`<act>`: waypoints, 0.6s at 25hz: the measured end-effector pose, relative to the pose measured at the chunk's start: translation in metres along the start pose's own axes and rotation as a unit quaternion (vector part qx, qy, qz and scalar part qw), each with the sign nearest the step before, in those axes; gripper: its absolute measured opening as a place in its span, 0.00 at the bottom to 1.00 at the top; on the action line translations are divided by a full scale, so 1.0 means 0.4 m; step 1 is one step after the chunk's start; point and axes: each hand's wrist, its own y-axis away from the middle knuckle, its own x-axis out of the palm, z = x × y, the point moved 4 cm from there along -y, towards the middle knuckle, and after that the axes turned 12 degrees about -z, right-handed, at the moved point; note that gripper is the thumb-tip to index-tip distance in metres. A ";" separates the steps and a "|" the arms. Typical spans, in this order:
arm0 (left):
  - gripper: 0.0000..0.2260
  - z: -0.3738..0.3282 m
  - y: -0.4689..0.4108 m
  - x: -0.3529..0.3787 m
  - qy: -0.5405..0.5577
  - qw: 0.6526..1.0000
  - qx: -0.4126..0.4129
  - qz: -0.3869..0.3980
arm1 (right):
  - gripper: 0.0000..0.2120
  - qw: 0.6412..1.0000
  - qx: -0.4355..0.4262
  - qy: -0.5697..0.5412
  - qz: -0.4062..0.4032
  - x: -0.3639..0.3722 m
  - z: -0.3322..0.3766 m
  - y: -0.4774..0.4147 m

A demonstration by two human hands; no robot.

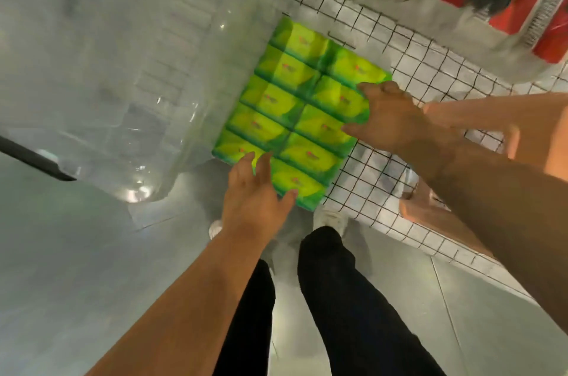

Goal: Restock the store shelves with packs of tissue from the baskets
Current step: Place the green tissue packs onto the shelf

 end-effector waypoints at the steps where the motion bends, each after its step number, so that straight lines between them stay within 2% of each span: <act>1: 0.38 -0.001 -0.024 0.046 0.016 0.999 -0.027 -0.003 | 0.41 1.000 -0.015 0.011 -0.005 0.033 -0.013 -0.056; 3: 0.40 -0.009 -0.057 0.128 0.052 0.995 -0.089 -0.003 | 0.44 0.998 -0.042 0.028 -0.028 0.084 -0.031 -0.154; 5: 0.43 0.000 -0.071 0.189 0.094 0.978 -0.186 -0.008 | 0.50 0.998 -0.040 0.047 -0.026 0.132 -0.043 -0.213; 7: 0.46 0.025 -0.078 0.231 0.149 0.944 -0.293 -0.026 | 0.58 0.999 -0.014 0.032 -0.023 0.173 -0.052 -0.232; 9: 0.51 0.066 -0.071 0.286 0.253 0.896 -0.364 -0.038 | 0.63 0.999 0.002 0.029 -0.045 0.187 -0.052 -0.216; 11: 0.57 0.082 -0.061 0.318 0.355 0.856 -0.372 -0.045 | 0.64 0.997 0.024 0.048 -0.051 0.187 -0.065 -0.178; 12: 0.57 0.080 -0.050 0.322 0.360 0.860 -0.359 -0.038 | 0.62 0.996 0.037 0.060 -0.047 0.188 -0.081 -0.144; 15: 0.49 0.089 -0.018 0.310 0.300 0.892 -0.336 -0.036 | 0.54 0.990 0.074 0.116 -0.001 0.204 -0.126 -0.053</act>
